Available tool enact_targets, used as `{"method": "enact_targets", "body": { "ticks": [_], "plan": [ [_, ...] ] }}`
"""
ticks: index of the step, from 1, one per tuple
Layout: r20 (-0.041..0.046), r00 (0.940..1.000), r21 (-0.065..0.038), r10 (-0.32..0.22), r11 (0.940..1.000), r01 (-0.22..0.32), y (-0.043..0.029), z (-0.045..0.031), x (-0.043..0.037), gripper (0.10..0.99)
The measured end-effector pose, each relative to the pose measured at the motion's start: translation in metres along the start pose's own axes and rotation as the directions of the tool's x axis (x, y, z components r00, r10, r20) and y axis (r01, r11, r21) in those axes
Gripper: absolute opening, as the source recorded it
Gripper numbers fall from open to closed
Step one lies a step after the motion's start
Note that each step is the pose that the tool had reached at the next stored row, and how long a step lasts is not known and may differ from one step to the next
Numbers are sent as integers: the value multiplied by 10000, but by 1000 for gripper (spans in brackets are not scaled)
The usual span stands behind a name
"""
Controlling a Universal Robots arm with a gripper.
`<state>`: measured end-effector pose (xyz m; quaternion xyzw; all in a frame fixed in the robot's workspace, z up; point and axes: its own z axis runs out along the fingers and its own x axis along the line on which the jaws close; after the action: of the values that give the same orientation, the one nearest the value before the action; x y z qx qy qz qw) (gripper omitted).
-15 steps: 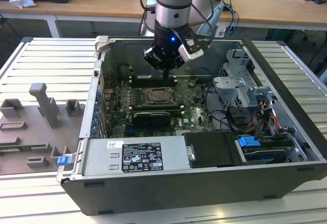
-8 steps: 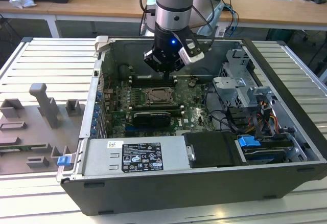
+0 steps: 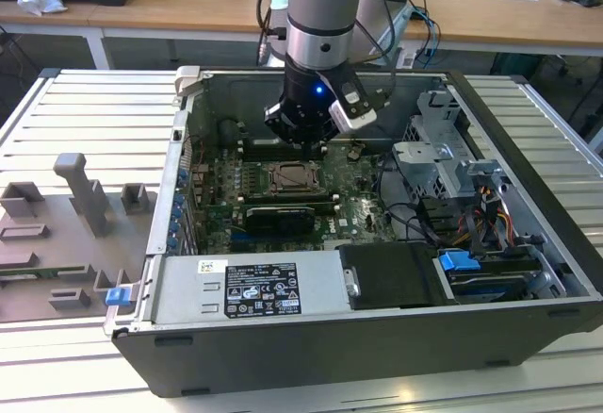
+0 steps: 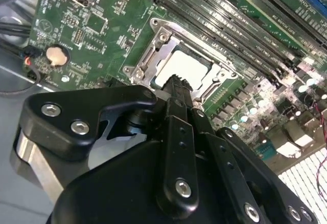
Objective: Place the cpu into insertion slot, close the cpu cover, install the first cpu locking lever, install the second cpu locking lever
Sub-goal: 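Install the second cpu locking lever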
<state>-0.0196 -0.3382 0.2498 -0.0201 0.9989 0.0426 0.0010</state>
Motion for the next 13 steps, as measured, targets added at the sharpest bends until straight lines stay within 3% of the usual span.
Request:
{"method": "enact_targets", "body": {
  "ticks": [7, 13],
  "plan": [
    [-9, 10000, 0, -12, 10000, 12, -210, 59, 10, 106],
    [-12, 9999, -17, -100, 9999, 100, -327, 67, 20, 106]
  ]
}}
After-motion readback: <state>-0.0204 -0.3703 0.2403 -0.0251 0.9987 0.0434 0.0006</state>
